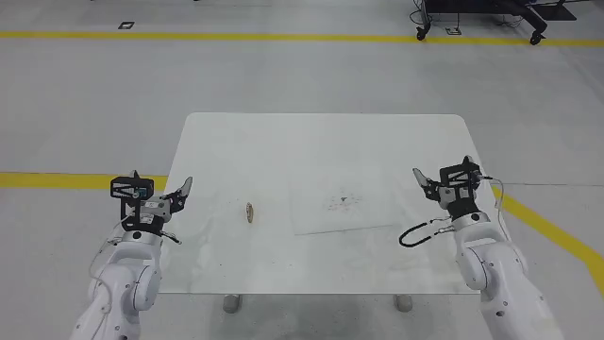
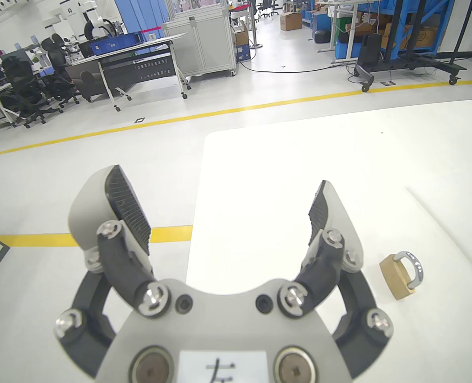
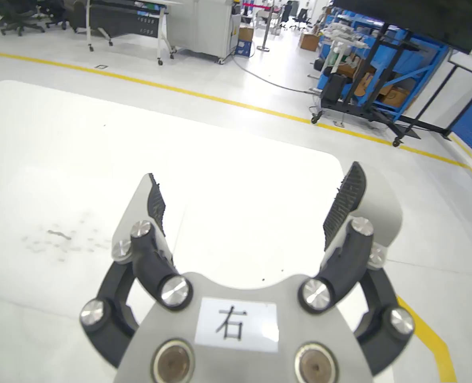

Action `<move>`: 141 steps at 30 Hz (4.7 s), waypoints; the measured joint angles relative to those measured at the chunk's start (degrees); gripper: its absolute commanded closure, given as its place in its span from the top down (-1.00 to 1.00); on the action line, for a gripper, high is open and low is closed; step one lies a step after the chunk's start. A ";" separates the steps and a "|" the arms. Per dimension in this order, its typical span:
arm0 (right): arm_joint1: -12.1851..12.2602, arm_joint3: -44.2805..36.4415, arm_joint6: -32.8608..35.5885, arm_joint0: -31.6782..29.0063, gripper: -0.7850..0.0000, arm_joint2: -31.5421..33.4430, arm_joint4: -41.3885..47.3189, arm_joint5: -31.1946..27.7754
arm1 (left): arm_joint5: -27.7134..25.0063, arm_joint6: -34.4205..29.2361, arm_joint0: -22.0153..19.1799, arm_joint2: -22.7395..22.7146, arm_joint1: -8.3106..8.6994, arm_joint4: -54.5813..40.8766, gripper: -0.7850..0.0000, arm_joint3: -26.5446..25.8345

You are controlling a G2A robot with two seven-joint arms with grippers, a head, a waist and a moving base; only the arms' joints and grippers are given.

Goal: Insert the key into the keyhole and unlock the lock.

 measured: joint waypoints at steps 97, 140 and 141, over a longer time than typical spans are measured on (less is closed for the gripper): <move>-1.26 52.89 -22.81 37.90 -1.00 -28.41 26.79 -54.04 | 0.00 0.00 0.00 0.00 0.00 0.00 1.00 0.00; -3.94 46.30 27.48 34.43 -1.00 -38.52 116.07 -41.07 | -26.64 -41.53 -20.57 19.05 -2.89 -88.64 1.00 12.51; -4.14 46.86 28.45 34.74 -1.00 -38.52 117.28 -41.03 | -27.22 -42.67 -21.79 19.78 -3.01 -89.95 1.00 14.00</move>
